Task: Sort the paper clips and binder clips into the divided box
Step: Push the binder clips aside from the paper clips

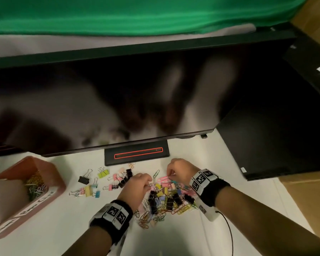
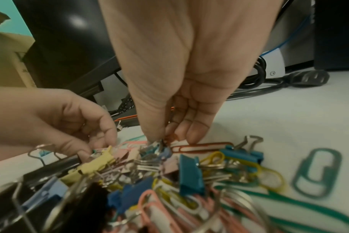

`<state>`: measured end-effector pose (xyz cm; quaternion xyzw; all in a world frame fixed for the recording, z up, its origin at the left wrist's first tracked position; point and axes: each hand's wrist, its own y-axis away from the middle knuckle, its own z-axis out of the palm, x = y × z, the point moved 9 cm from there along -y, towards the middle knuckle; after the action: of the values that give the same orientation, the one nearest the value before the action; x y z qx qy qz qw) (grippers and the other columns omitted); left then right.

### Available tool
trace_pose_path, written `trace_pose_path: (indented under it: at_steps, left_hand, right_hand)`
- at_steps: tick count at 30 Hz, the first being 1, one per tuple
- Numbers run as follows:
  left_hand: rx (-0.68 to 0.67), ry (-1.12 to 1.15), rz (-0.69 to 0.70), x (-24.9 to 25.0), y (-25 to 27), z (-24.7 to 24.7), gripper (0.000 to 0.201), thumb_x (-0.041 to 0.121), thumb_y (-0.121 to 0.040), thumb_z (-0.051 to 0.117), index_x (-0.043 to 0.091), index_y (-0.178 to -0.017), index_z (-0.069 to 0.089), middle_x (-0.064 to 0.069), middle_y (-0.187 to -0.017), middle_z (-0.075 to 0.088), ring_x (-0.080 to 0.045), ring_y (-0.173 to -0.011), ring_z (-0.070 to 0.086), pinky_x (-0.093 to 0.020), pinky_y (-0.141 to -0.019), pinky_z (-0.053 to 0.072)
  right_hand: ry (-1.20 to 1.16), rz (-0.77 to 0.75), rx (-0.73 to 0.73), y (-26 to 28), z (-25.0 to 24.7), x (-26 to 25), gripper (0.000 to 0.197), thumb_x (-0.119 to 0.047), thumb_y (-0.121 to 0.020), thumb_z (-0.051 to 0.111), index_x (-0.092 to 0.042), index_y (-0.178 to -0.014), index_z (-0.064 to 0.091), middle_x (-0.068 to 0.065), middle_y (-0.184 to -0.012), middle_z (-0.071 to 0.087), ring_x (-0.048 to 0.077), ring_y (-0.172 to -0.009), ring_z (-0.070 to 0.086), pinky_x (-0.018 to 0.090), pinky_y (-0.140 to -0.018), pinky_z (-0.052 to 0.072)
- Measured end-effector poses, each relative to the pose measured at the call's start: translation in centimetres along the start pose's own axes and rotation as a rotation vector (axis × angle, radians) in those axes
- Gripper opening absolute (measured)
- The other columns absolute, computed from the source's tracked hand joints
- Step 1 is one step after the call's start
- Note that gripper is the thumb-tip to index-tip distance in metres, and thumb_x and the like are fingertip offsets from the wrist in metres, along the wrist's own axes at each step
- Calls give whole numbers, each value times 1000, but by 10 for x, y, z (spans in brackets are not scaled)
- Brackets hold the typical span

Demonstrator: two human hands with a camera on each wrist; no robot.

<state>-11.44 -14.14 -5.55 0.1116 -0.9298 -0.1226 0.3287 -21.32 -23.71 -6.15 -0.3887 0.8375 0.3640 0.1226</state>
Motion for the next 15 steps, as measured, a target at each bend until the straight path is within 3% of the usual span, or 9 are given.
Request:
trace_pose_path:
  at_steps: [6,10,15]
  left_hand:
    - [0,-74,-29,-4,-3,1,10,15,-91,54,12,-96,63,1,-94,54,-10,-86,48,-16,-75,35]
    - [-29,-123,-9,-8,-3,0,11,11,-92,51,12,-96,61,4,-92,47,-12,-84,48,-19,-75,38]
    - [-47,-63,-23,-14,-3,-8,12,16,-93,49,10,-100,58,3,-91,51,-11,-83,47,-19,-72,34]
  right_hand:
    - [-70,7,-18,1,3,-1,18,-5,-85,57,-12,-99,66,7,-103,67,22,-95,61,28,-86,51]
    - [-120,9,-33,3,5,1,26,-5,-86,55,-14,-109,65,7,-106,67,21,-95,61,26,-87,50]
    - [-99,-85,12,-1,-4,-22,37,-10,-88,57,-20,-124,57,4,-105,64,20,-94,59,29,-89,50]
